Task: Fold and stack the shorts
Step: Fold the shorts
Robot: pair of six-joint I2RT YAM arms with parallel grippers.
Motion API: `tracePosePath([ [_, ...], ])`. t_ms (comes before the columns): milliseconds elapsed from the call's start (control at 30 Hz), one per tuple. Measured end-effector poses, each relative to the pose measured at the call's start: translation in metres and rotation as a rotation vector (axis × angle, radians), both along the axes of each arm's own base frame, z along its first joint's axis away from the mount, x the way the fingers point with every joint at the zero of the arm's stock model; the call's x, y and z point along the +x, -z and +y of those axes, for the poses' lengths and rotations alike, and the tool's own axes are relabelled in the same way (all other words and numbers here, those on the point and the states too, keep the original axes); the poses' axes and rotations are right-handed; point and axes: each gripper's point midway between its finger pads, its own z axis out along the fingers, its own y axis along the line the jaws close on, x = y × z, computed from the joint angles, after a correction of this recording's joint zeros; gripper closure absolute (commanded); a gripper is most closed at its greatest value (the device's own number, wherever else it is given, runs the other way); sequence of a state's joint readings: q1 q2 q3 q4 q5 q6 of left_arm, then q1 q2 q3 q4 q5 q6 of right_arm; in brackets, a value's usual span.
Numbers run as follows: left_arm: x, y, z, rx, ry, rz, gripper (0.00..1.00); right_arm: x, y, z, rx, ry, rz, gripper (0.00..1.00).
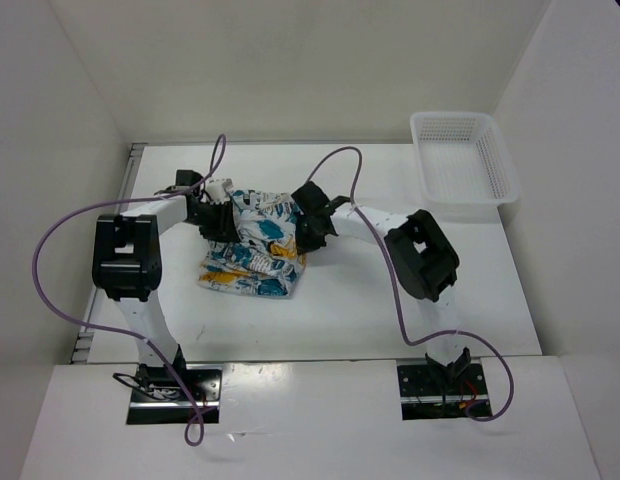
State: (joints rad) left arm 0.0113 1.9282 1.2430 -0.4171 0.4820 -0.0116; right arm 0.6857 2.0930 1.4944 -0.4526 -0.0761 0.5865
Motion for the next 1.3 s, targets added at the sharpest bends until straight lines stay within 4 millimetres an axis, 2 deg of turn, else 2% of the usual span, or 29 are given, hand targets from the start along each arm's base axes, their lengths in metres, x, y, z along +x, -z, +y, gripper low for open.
tracePosePath([
  [133,0.0,-0.001,0.0,0.006,0.001,-0.004,0.52,0.003,-0.005,-0.006,-0.026,0.008,-0.02,0.97],
  [233,0.0,-0.001,0.0,0.006,0.002,-0.004,0.52,0.0,-0.026,-0.007,-0.027,-0.02,-0.05,0.97],
  [367,0.0,-0.001,0.0,0.006,0.002,-0.004,0.52,-0.011,-0.061,0.018,0.007,-0.119,-0.124,0.97],
  [433,0.0,0.0,0.0,0.006,0.002,-0.005,0.52,-0.03,-0.066,0.037,0.022,-0.198,-0.139,0.97],
  [533,0.0,0.0,0.0,0.006,0.003,-0.008,0.52,-0.064,-0.058,0.059,0.027,-0.307,-0.111,0.97],
  [633,0.0,0.0,0.0,0.005,0.003,-0.008,0.52,-0.08,-0.042,0.066,0.009,-0.352,-0.08,0.97],
  [800,0.0,-0.001,0.0,0.005,0.003,-0.008,0.52,-0.073,-0.01,0.049,-0.069,-0.314,-0.042,0.97],
  [900,-0.003,-0.001,0.0,0.002,0.004,-0.013,0.52,-0.067,-0.005,0.039,-0.09,-0.289,-0.031,0.97],
  [1133,-0.026,0.001,-0.007,-0.021,0.02,-0.004,0.52,-0.055,0.001,0.012,-0.16,-0.256,-0.011,0.93],
  [1200,-0.029,0.001,-0.01,-0.026,0.03,-0.005,0.52,-0.055,0.005,0.006,-0.176,-0.249,0.005,0.89],
  [1233,-0.029,0.001,-0.013,-0.025,0.036,-0.006,0.52,-0.055,0.006,0.004,-0.176,-0.246,0.013,0.75],
  [1300,-0.027,0.0,-0.019,-0.026,0.054,-0.008,0.52,-0.051,0.005,0.0,-0.178,-0.229,0.017,0.55],
])
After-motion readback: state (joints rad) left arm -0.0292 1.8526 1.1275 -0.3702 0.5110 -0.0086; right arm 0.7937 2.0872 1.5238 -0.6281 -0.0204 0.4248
